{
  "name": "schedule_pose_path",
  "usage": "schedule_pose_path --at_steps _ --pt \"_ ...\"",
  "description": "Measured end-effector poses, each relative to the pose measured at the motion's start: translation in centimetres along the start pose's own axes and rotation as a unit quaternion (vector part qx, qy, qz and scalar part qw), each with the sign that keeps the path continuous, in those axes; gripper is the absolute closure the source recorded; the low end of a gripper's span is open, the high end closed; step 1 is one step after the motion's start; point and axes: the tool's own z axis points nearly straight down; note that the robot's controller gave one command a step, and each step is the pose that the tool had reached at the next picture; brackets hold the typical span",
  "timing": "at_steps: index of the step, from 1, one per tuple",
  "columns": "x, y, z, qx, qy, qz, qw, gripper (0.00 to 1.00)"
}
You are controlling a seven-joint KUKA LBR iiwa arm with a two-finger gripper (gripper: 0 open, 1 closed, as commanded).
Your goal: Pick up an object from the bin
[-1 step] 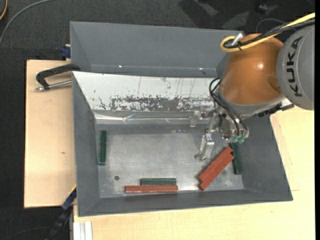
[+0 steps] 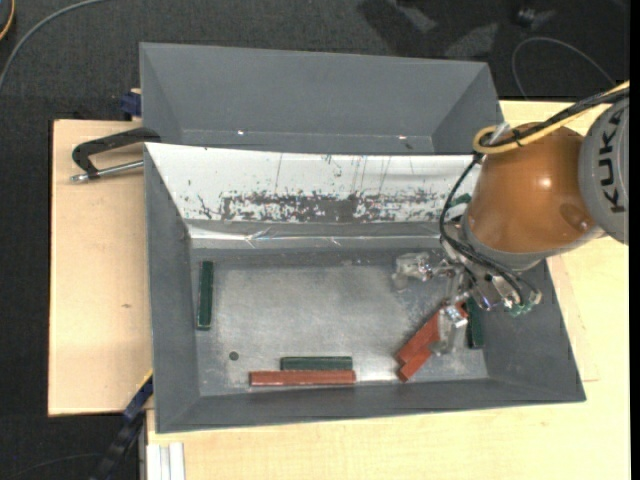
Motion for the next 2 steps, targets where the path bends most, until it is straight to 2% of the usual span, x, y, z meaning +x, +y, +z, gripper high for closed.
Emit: schedule_pose_path --at_steps 1,2 --pt "2.28 -2.66 6.94 -0.001 0.0012 -0.033 0.9995 0.00" --pt "1.94 -2.52 6.52 0.000 -0.0029 -0.034 0.9994 1.00"
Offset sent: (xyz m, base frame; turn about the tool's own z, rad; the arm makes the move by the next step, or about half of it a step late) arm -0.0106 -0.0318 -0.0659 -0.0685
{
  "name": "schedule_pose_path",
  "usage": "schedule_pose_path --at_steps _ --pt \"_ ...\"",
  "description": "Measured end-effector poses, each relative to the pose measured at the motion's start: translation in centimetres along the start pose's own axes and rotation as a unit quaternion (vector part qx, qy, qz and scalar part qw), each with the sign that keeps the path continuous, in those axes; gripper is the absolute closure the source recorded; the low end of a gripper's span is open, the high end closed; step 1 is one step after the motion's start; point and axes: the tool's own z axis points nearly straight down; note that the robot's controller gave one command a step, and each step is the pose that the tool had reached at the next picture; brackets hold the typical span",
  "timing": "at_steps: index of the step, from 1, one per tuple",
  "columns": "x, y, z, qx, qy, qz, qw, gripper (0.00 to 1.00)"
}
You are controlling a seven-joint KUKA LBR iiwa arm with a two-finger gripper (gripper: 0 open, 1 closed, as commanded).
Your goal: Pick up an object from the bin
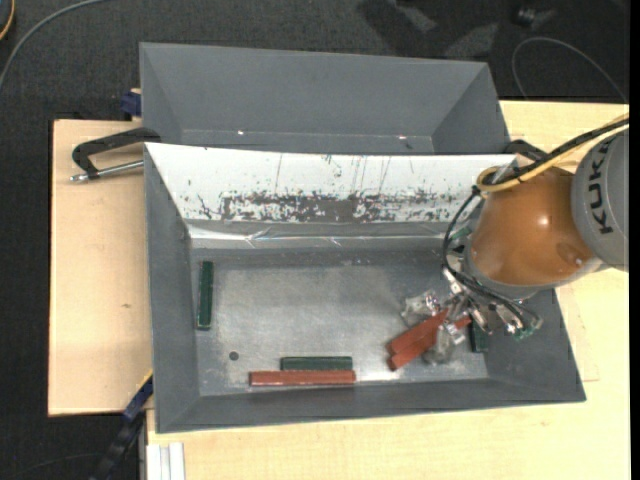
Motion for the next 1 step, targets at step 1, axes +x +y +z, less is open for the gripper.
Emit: schedule_pose_path --at_steps 1 --pt "-2.08 -1.02 -15.16 0.004 -0.0061 -0.008 0.9999 1.00"
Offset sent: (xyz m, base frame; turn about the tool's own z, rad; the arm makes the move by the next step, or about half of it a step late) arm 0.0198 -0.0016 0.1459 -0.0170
